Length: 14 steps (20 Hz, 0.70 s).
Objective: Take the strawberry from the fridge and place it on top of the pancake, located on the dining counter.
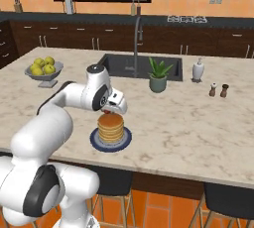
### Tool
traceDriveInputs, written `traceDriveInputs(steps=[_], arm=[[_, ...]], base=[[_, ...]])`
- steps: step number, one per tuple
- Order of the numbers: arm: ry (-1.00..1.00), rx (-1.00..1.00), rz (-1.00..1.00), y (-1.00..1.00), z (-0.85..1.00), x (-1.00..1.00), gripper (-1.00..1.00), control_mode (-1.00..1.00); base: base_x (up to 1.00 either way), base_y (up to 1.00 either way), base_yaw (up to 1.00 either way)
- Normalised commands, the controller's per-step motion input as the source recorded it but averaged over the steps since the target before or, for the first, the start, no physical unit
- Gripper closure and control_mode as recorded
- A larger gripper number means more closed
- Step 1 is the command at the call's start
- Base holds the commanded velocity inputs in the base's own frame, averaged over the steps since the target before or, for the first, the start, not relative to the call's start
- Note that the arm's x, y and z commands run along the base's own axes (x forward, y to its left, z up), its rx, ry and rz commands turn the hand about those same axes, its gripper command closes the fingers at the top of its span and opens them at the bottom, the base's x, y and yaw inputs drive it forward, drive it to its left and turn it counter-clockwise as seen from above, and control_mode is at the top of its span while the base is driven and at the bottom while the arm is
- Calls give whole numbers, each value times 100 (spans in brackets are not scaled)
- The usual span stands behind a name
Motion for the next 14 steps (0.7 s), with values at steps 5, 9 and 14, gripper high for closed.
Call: traceDriveInputs(steps=[5, 9, 14], arm=[[0, 0, 0, 5, -7, 2, 100, -100], [0, 0, 0, 8, -20, 1, 100, -100], [0, 0, 0, 11, -24, 15, 100, -100]], base=[[0, 0, 0], [0, 0, 0], [0, 0, 0]])
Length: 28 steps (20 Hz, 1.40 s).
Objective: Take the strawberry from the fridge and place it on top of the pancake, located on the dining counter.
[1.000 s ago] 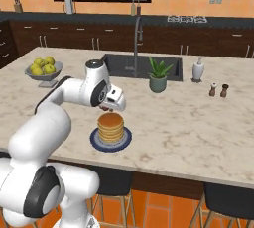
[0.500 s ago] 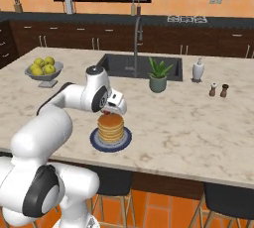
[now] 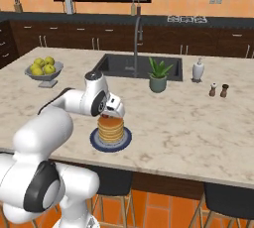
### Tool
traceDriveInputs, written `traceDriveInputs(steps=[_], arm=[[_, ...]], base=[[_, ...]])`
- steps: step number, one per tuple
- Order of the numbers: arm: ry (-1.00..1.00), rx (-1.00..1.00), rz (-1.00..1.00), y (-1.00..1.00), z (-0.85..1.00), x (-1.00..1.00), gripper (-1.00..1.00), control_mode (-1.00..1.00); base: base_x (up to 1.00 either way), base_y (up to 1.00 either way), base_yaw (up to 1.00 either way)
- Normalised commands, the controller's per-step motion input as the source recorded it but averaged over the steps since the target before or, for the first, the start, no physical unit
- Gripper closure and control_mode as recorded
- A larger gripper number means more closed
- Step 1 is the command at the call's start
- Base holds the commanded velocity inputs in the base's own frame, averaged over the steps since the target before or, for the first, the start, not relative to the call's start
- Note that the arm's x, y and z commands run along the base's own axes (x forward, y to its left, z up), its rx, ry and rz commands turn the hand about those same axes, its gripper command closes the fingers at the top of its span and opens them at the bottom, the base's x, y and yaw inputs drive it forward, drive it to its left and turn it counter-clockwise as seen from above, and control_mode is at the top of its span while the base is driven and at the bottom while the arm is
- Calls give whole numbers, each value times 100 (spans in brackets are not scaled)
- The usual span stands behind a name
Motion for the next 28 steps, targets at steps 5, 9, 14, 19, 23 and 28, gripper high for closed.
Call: traceDriveInputs(steps=[5, 9, 14, 19, 23, 28], arm=[[0, 0, 0, 0, -18, 18, 100, -100], [0, 0, 0, 0, -26, 2, 100, -100], [0, 0, 0, 0, -21, 0, 100, -100], [0, 0, 0, 0, -10, 0, 100, -100], [0, 0, 0, 0, 0, 0, 100, -100], [0, 0, 0, 0, 0, 0, -100, -100]], base=[[0, 0, 0], [0, 0, 0], [0, 0, 0], [0, 0, 0], [0, 0, 0], [0, 0, 0]])
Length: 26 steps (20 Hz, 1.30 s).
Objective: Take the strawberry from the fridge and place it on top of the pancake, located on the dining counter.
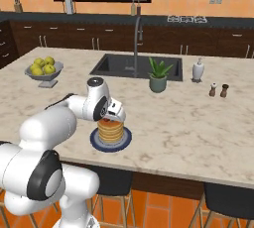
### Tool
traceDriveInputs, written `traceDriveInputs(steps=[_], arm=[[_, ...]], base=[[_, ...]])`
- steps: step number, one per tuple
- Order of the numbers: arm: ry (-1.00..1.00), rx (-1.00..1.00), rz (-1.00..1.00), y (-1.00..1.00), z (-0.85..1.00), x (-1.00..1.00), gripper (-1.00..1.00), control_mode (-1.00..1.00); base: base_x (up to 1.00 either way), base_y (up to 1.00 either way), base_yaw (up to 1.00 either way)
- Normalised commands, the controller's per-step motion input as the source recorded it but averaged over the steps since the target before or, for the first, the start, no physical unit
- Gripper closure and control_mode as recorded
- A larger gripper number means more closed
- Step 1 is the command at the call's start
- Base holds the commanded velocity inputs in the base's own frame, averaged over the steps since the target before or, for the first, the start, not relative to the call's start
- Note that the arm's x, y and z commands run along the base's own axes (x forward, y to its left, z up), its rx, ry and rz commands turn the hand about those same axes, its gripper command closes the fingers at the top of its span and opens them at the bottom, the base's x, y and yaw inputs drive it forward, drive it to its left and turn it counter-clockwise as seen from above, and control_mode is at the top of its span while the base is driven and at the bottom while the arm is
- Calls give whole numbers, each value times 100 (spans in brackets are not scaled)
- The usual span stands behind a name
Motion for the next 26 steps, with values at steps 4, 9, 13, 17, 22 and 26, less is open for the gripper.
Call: traceDriveInputs(steps=[4, 9, 13, 17, 22, 26], arm=[[0, 0, 0, 0, 0, 0, -100, -100], [-1, -1, 0, 0, 8, 0, -100, -100], [0, -10, 0, 0, 35, 3, -100, -100], [0, -12, 0, 3, 63, -5, -100, -100], [0, -6, 0, 28, 75, -70, -100, -100], [0, -1, 0, 67, 57, -100, -100, -100]], base=[[0, 0, 0], [0, 0, 0], [0, 0, 0], [0, 0, 0], [0, 0, 0], [0, 0, 0]])
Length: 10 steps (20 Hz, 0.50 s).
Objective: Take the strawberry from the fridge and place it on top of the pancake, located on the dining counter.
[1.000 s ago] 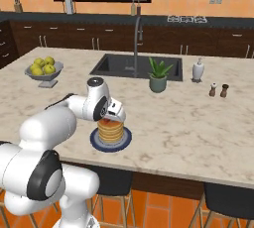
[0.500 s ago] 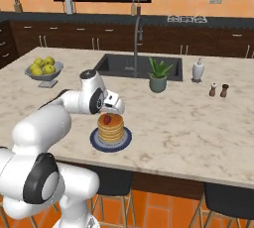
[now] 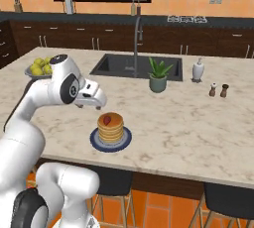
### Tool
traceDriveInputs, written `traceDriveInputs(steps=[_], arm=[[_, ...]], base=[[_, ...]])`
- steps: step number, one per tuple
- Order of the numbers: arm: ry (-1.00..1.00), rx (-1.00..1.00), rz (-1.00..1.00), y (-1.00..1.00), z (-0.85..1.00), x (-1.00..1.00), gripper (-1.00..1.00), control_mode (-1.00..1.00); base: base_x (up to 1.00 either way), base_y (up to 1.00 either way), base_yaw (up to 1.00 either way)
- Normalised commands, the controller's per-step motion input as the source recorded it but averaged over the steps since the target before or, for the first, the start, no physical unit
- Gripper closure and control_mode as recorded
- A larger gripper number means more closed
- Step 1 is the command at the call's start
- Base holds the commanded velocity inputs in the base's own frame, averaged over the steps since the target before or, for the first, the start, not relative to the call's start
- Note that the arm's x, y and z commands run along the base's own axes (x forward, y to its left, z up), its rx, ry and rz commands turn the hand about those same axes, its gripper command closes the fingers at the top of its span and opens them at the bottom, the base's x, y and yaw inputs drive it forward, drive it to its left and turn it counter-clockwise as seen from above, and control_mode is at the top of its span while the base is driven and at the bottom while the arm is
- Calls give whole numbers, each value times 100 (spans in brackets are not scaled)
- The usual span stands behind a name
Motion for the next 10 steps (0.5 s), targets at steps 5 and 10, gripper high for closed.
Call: traceDriveInputs(steps=[5, 10], arm=[[2, 0, 0, 98, 0, -100, -100, -100], [6, 1, 0, 98, -37, -100, -100, -100]], base=[[0, 0, 0], [0, 0, 0]])
